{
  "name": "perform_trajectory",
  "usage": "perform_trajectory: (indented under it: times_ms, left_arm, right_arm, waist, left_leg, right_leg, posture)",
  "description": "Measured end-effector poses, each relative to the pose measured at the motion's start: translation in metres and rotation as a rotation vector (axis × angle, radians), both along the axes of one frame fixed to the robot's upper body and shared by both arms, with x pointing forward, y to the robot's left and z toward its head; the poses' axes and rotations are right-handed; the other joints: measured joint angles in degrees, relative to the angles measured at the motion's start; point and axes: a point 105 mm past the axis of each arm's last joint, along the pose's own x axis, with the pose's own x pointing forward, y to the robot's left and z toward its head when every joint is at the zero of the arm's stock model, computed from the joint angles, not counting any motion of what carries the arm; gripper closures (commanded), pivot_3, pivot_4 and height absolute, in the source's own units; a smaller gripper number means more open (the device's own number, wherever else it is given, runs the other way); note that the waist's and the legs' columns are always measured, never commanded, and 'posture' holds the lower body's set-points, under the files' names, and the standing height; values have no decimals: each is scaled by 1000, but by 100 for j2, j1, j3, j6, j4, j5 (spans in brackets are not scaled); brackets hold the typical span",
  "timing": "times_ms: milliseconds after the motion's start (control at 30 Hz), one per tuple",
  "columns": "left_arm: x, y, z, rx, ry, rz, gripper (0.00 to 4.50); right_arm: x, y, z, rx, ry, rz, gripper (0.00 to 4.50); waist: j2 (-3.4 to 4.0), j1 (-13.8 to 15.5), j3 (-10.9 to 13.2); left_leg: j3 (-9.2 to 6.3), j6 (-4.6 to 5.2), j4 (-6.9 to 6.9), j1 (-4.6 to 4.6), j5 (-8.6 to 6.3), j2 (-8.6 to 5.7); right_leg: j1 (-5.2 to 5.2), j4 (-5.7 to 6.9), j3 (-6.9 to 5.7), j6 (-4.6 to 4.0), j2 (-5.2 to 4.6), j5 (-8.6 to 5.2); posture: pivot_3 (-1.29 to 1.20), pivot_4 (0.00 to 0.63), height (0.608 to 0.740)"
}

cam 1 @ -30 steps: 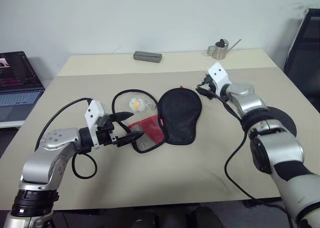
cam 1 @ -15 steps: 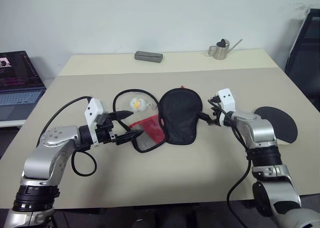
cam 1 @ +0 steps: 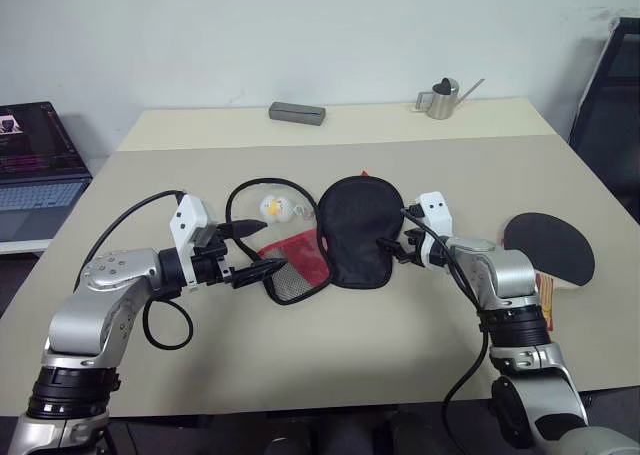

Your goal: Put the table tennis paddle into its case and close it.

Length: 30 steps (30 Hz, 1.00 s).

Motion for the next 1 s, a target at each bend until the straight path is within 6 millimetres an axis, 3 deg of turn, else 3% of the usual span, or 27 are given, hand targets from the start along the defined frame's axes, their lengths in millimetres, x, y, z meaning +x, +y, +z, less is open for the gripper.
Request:
perform_trajectory:
  times_ms: [67,167,400,533,833,1000]
  left_arm:
    - [0,0,0,0,0,1,0]
    - [0,0,0,0,0,3,0]
    - [-1,1,-2,0,7,6,0]
    - [-1,1,-2,0,7,6,0]
    - [-3,0,-2,4,12,-15,0]
    - [-5,0,-2,13,16,-35,0]
  right_arm:
    - [0,1,0,-6,-3,1,62]
    - [0,4,-1,-19,-6,9,663]
    - [-2,8,-5,-41,4,31,3270]
    - [-2,8,-6,-43,6,31,4457]
    - [1,-4,-7,-60,21,30,4457]
    - [8,-22,-3,-104,16,16,4457]
  waist:
    - [0,-1,0]
    - [0,-5,0]
    - [0,-4,0]
    - [0,-3,0]
    - [0,2,0]
    - [0,5,0]
  left_leg:
    - [0,0,0,0,0,0]
    - [0,0,0,1,0,1]
    - [0,0,0,0,0,0]
    - [0,0,0,0,0,0]
    - [0,0,0,0,0,-1]
    - [-1,1,0,0,0,-1]
  right_leg:
    - [0,0,0,0,0,0]
    - [0,1,0,0,1,0]
    - [0,0,0,0,1,0]
    - [0,0,0,0,1,0]
    - [1,-1,0,0,0,0]
    - [2,-3,-3,0,0,0]
  posture:
    - [0,150,740]
    - [0,150,740]
    - [0,150,740]
    - [0,150,740]
    - [0,150,740]
    - [0,150,740]
